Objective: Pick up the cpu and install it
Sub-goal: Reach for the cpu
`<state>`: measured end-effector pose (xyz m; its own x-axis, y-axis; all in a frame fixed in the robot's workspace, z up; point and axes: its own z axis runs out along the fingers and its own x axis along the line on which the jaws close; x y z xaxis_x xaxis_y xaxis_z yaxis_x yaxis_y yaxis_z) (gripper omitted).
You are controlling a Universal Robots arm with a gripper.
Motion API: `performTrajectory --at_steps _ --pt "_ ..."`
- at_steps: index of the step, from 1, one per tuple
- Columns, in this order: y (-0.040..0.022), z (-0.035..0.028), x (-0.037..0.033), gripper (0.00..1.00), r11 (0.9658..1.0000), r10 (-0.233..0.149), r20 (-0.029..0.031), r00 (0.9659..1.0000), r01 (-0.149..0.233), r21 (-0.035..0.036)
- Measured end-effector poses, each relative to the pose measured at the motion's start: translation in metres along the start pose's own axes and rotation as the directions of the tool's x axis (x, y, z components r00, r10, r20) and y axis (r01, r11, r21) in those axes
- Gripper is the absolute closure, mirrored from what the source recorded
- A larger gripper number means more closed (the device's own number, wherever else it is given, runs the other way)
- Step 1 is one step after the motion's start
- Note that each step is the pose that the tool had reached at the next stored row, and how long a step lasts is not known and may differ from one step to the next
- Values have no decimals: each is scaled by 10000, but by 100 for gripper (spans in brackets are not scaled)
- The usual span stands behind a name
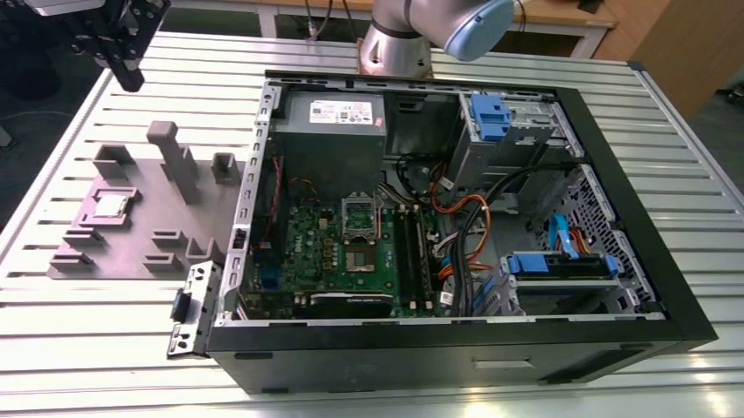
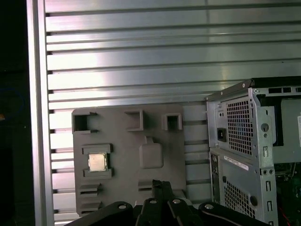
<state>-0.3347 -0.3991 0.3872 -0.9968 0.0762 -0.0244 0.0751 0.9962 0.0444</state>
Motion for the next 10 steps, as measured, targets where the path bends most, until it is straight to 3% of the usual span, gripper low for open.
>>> performTrajectory --at_steps 10 --pt "-3 1 38 89 10000 0 0 10000 0 1"
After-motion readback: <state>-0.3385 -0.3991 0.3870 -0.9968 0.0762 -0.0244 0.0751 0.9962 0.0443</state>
